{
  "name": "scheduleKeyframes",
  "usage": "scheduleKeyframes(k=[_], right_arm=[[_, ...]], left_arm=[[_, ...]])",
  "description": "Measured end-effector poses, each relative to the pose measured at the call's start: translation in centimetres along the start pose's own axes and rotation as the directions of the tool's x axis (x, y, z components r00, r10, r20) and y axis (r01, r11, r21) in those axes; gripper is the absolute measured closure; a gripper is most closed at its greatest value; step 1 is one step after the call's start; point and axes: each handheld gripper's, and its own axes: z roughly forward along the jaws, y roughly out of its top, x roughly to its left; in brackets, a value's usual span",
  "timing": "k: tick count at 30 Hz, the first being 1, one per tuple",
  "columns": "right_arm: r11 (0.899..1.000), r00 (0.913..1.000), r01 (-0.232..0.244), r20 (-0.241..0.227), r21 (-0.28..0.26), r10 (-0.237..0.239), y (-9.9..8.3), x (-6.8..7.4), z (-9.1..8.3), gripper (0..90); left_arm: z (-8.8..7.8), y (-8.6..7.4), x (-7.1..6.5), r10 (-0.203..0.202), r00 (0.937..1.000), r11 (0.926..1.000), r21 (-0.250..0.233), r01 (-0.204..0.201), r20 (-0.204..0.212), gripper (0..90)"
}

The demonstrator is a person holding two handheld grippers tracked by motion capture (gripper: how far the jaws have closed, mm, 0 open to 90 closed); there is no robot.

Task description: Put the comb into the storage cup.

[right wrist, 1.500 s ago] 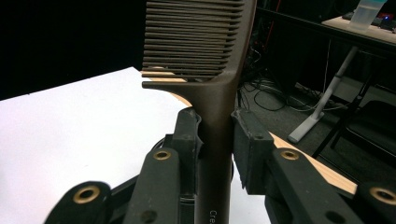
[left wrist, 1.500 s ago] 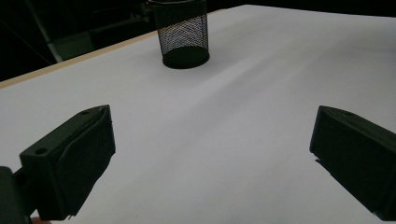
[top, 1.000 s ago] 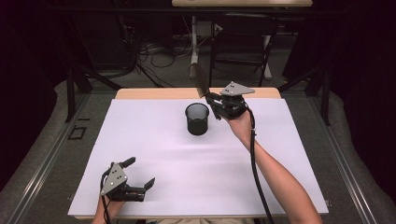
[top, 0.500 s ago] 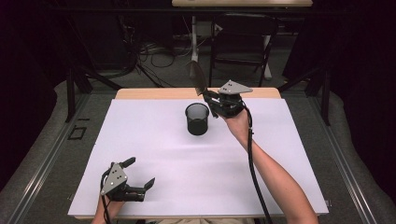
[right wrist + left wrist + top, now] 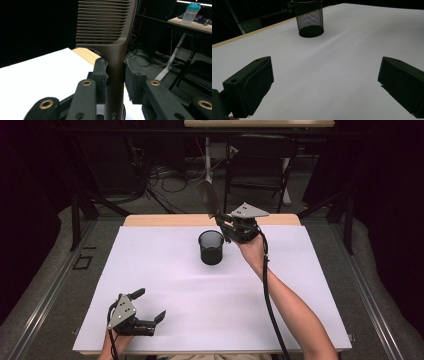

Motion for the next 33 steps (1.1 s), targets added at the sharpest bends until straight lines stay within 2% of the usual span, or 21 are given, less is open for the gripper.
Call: scheduleKeyframes(k=[3, 8, 33], right_arm=[[1.0, 1.0, -0.002, 0.007, -0.024, 0.002, 0.0, 0.1, 0.2, 72.5], [0.999, 1.0, 0.0, 0.007, -0.034, 0.0, 0.1, 0.3, 0.4, 72.5], [0.999, 0.9994, -0.008, 0.034, -0.05, 0.009, 0.1, 0.2, 1.7, 72.5]], left_arm=[[-0.1, 0.0, 0.0, 0.0, 1.0, 1.0, -0.001, 0.0, 0.0, 0.3], [-0.1, 0.0, 0.0, 0.002, 1.0, 1.0, -0.002, -0.002, 0.001, 0.3], [-0.1, 0.0, 0.0, 0.001, 1.0, 1.0, -0.005, -0.001, -0.003, 0.3]])
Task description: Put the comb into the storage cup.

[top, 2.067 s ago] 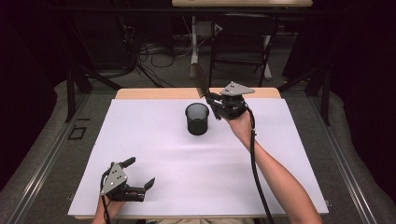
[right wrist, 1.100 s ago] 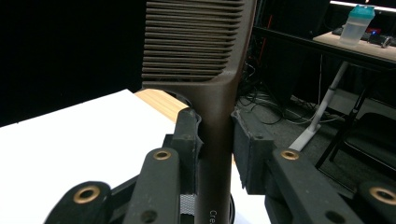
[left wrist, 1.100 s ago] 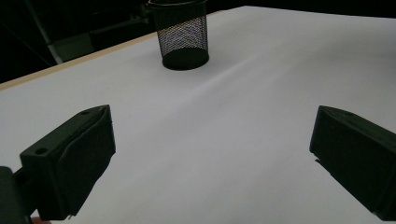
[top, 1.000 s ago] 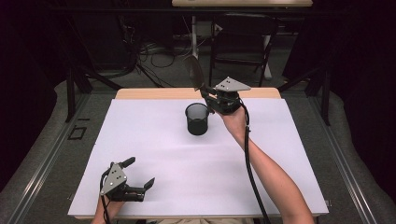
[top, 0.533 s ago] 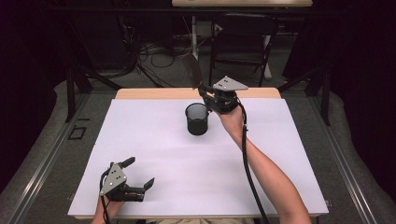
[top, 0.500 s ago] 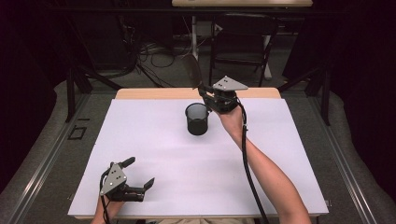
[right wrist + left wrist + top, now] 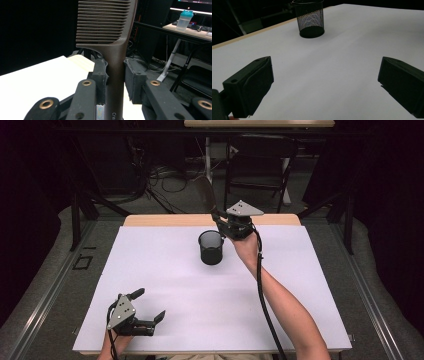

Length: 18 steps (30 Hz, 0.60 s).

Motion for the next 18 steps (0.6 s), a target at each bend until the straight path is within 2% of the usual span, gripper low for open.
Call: scheduleKeyframes(k=[18], right_arm=[[1.0, 0.9999, -0.011, 0.013, -0.014, 0.011, -0.08, 0.06, 1.03, 72.5]], left_arm=[[0.04, 0.0, -0.01, 0.003, 1.0, 1.0, 0.003, -0.003, 0.002, 0.3]])
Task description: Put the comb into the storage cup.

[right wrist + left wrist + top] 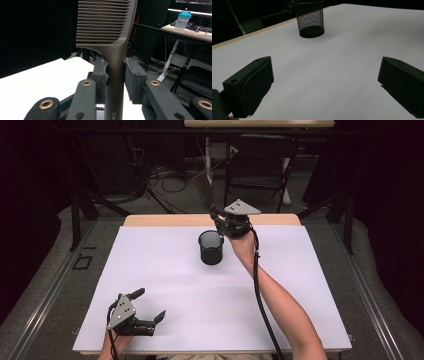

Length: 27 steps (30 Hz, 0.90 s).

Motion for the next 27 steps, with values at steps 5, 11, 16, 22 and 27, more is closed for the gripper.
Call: scheduleKeyframes(k=[5, 11, 16, 22, 27], right_arm=[[1.0, 1.0, 0.004, 0.0, 0.0, -0.004, 0.0, 0.2, 0.4, 72.5], [1.0, 1.0, 0.001, 0.001, 0.006, -0.001, -0.2, 0.3, 0.7, 72.5], [1.0, 1.0, -0.002, -0.002, 0.007, 0.002, -0.2, 0.5, 1.0, 72.5], [1.0, 1.0, -0.007, -0.001, 0.013, 0.007, -0.4, 0.6, 1.4, 72.5], [1.0, 1.0, -0.005, -0.006, 0.022, 0.005, -0.6, 0.7, 1.8, 72.5]], left_arm=[[0.0, 0.0, 0.0, -0.002, 1.0, 1.0, 0.003, 0.002, -0.003, 0.3], [0.0, 0.0, 0.0, 0.0, 1.0, 1.0, 0.0, 0.0, -0.001, 0.3], [0.0, 0.0, 0.0, -0.002, 1.0, 1.0, -0.001, 0.002, -0.001, 0.3], [0.0, 0.0, 0.0, 0.002, 1.0, 1.0, -0.001, -0.002, 0.001, 0.3], [0.0, 0.0, 0.0, -0.001, 1.0, 1.0, 0.001, 0.001, -0.003, 0.3]])
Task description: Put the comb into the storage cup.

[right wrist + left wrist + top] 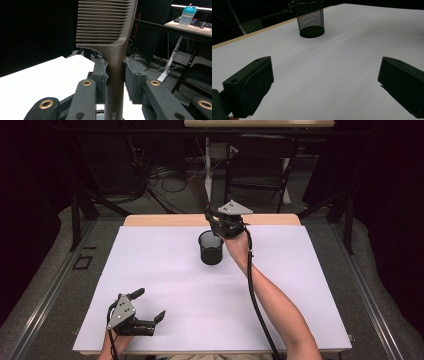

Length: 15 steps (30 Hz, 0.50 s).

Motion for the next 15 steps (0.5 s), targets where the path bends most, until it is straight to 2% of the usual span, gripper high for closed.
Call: scheduleKeyframes(k=[15], right_arm=[[0.999, 0.9999, 0.008, -0.012, 0.031, -0.008, -0.43, 0.13, 0.95, 72.5]], left_arm=[[0.1, -0.02, -0.03, -0.003, 1.0, 1.0, 0.001, 0.003, 0.005, 0.3]])
